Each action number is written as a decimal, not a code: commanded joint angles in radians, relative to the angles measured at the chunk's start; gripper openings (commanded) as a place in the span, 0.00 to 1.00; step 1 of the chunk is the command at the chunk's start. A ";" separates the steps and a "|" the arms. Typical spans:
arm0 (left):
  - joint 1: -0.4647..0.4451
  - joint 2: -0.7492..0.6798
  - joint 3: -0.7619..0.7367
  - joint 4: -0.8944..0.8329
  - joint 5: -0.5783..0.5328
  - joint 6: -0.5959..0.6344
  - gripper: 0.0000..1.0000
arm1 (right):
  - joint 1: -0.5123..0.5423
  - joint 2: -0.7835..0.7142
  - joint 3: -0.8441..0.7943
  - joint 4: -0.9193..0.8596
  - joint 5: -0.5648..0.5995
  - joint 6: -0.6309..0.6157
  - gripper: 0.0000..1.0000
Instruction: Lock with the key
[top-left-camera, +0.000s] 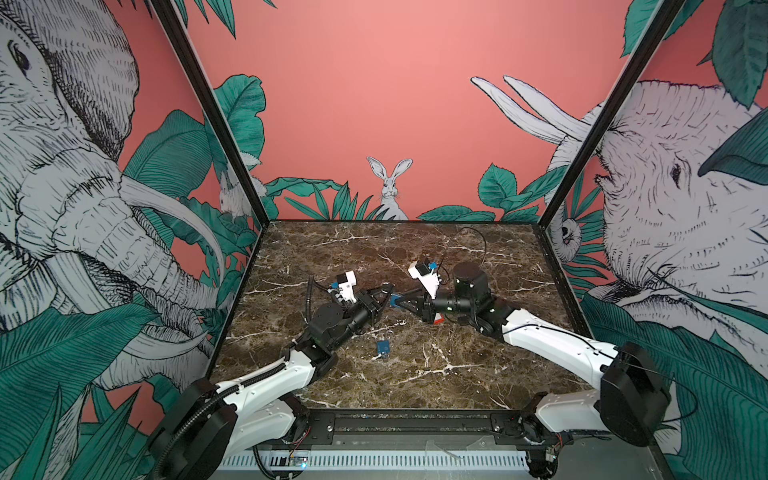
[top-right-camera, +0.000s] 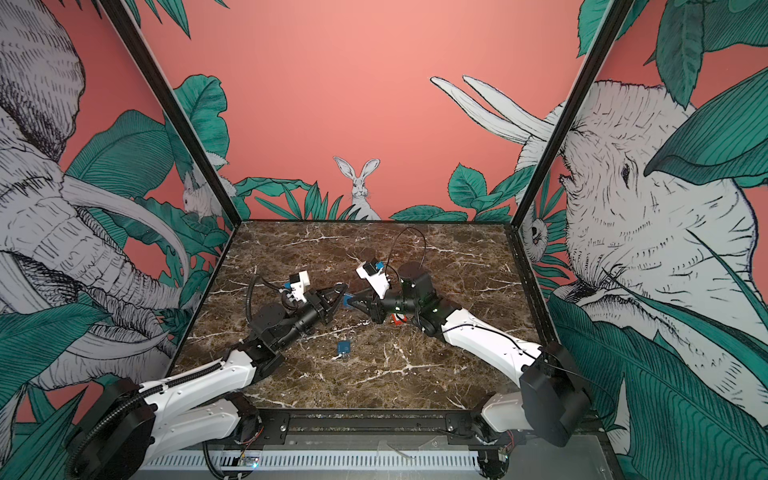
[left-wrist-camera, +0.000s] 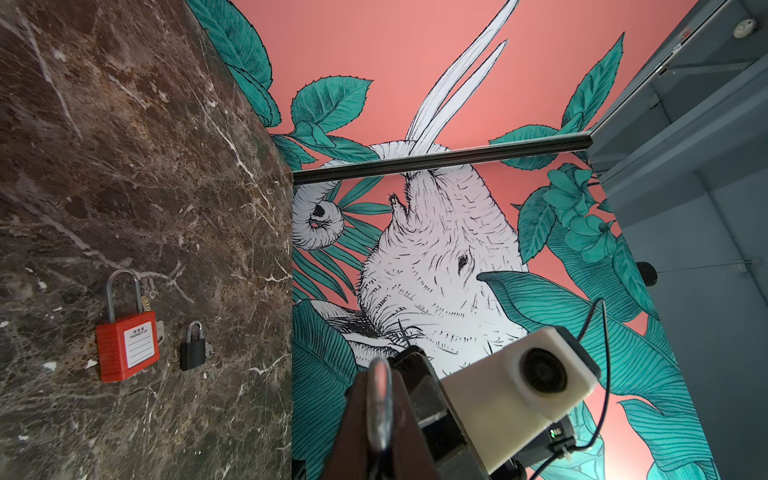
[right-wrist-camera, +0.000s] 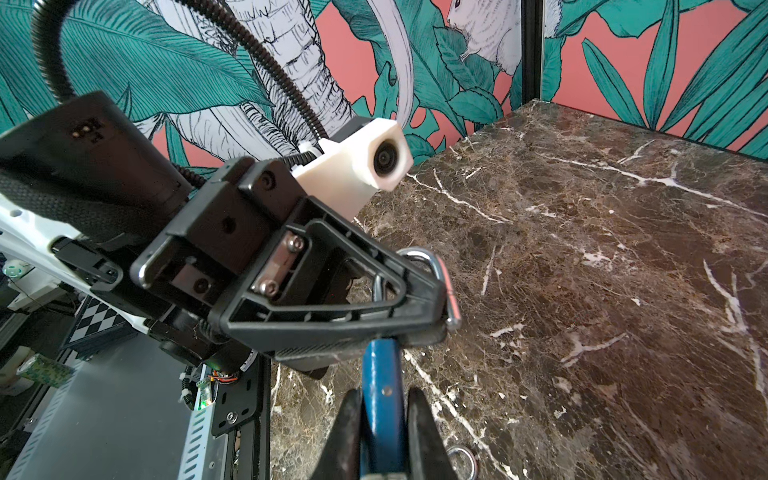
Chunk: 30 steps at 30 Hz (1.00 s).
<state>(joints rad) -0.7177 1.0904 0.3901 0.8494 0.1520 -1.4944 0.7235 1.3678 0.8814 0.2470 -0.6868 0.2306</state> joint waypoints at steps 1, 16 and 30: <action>-0.002 0.005 0.050 0.011 0.027 0.046 0.00 | -0.005 0.025 0.023 0.063 -0.034 0.082 0.00; 0.259 0.037 0.401 -0.719 0.144 0.915 0.97 | -0.171 -0.030 0.147 -0.345 0.046 0.296 0.00; 0.264 0.278 0.476 -0.456 0.672 1.087 0.89 | -0.176 0.034 0.212 -0.282 -0.436 0.597 0.00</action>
<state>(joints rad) -0.4549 1.3899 0.8970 0.2100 0.6350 -0.3767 0.5476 1.3960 1.0866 -0.1436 -1.0176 0.7544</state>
